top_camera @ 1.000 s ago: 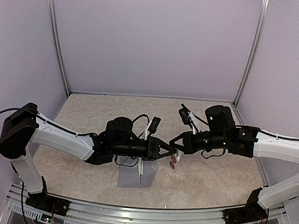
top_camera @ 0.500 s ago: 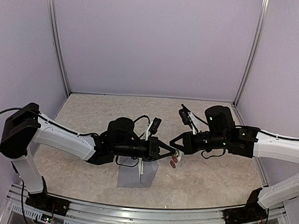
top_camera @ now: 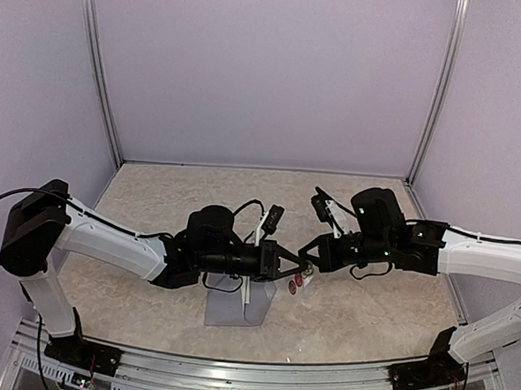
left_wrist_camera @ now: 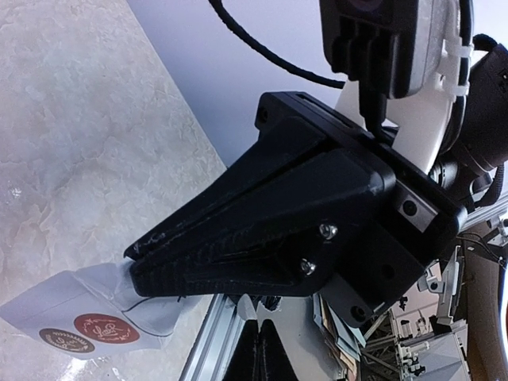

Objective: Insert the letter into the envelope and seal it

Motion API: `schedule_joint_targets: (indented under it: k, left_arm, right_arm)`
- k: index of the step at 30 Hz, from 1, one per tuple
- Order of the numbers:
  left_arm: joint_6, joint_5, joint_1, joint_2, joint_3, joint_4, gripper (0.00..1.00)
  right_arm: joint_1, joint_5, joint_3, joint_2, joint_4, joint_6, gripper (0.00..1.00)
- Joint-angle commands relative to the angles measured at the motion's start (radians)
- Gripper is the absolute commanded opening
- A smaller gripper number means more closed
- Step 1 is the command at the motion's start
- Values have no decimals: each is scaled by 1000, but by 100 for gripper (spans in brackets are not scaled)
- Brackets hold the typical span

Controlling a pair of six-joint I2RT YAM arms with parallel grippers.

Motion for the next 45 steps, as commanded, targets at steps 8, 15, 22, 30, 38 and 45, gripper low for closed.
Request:
schedule_joint_targets:
  k: [8, 15, 22, 30, 38, 45]
  left_arm:
    - [73, -14, -1, -92, -68, -32, 0]
    - [130, -87, 74, -223, -209, -111, 0]
    - [200, -62, 214, -282, -328, -129, 0]
    - [264, 34, 327, -254, -376, -90, 0]
    - [285, 113, 375, -166, -392, -44, 0]
    - [281, 179, 395, -89, -401, 23, 0]
  right_arm:
    - [-23, 134, 11, 7, -38, 46, 0]
    - [-183, -15, -101, 20, 120, 18, 17]
    - [-241, 62, -58, 52, 45, -57, 94]
    - [-229, -258, -5, 239, 196, -66, 94]
    - [-184, -400, 167, 522, 289, -52, 91]
    - [-183, -450, 296, 706, 284, -46, 91]
